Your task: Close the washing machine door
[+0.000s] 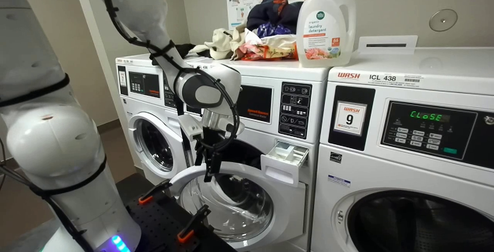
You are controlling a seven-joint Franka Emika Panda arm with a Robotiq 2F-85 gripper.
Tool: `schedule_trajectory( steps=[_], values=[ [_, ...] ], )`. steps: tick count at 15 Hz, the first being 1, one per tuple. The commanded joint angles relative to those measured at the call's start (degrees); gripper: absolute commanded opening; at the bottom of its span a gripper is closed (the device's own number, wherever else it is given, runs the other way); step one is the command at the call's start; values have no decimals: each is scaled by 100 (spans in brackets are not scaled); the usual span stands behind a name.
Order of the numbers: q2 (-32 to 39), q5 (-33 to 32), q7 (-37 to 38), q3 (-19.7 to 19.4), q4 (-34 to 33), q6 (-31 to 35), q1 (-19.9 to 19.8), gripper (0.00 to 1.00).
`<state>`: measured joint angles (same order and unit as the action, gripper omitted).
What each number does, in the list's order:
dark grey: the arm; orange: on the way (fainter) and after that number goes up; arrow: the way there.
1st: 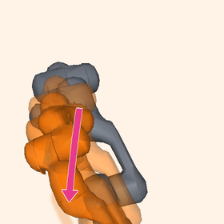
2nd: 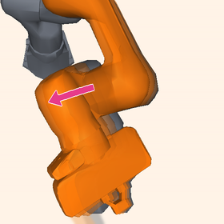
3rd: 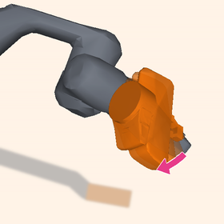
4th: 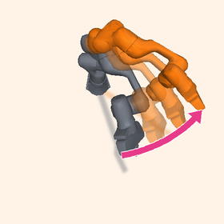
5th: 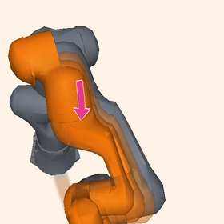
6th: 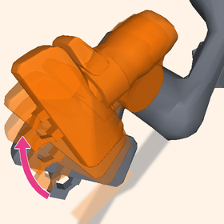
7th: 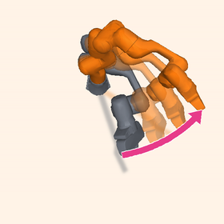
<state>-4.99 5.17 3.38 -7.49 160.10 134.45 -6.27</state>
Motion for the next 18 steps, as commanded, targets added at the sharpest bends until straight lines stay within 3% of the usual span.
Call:
schedule_trajectory(
  steps=[1,6,12,14,18],
  values=[
    [700,628,-576,-10,-5,264,18,100],
    [1740,1759,-1546,331,-11,898,-45,100],
    [2841,3519,-2539,1652,-480,1957,-301,100],
    [3087,3956,-2676,1959,-798,2217,-172,100],
    [3686,3917,-2543,2274,-1568,2880,145,100]
  ],
)
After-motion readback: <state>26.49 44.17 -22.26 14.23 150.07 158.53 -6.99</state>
